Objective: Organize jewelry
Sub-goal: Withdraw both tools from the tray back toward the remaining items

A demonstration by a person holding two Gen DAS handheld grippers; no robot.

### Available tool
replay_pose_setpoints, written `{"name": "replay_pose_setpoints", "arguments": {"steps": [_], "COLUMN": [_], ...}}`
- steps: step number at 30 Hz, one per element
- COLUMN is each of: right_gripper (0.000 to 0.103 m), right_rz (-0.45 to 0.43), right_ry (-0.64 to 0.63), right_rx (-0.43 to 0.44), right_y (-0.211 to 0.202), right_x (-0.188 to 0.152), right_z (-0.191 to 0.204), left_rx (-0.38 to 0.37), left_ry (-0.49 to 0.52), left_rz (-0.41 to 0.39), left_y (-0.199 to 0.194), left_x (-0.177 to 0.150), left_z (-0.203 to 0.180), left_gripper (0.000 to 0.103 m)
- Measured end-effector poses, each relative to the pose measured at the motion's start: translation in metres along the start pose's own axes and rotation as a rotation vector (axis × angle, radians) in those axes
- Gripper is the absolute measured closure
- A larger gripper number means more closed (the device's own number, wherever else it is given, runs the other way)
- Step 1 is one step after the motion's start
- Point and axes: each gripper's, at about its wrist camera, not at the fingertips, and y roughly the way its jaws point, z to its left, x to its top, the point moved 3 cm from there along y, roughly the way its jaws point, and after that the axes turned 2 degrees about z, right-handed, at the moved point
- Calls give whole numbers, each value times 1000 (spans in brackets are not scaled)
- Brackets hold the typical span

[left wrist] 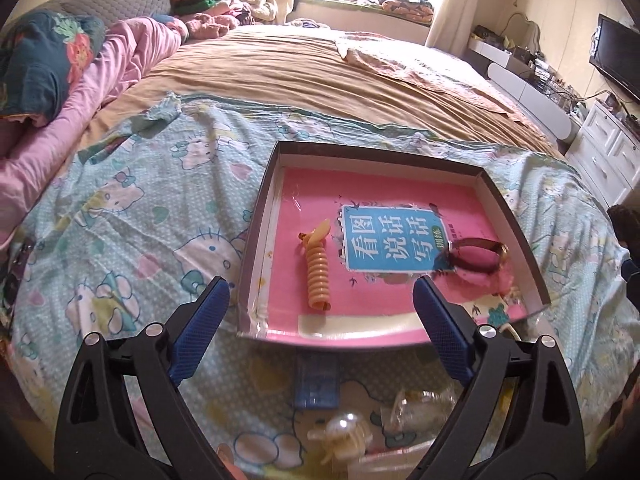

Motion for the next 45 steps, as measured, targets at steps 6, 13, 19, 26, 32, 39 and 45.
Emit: {"name": "replay_pose_setpoints", "arguments": {"steps": [6,13,19,26,32,39,45], "right_gripper": [22,12,12,12,12,12,12], "right_rz": [21,37,68,104,137,171,183], "right_ry": [-23,-34,-47,-62,-71,-79,-81], "right_rx": [7,-10,-7,-9,-13,-8,-3], "right_y": [-6,-10,-9,-2,8,19,25], "right_x": [-14,-30,-42,-55,-67,-77,-81], "right_z": [7,9,12,17,19,22,24], "left_rx": [2,13,21,36,46,41,18], "left_ry": [17,32,44,29,14,10,11], "left_rz": [-6,-5,0,31,60,109,138], "left_y": [-15,-25,-31,-31,-29,-22,-13], "left_x": [-14,-27,-39,-56,-69,-86,-92], "left_z": [-2,-4,-3,7,17,21,20], "left_gripper": [17,17,17,17,17,17,17]}}
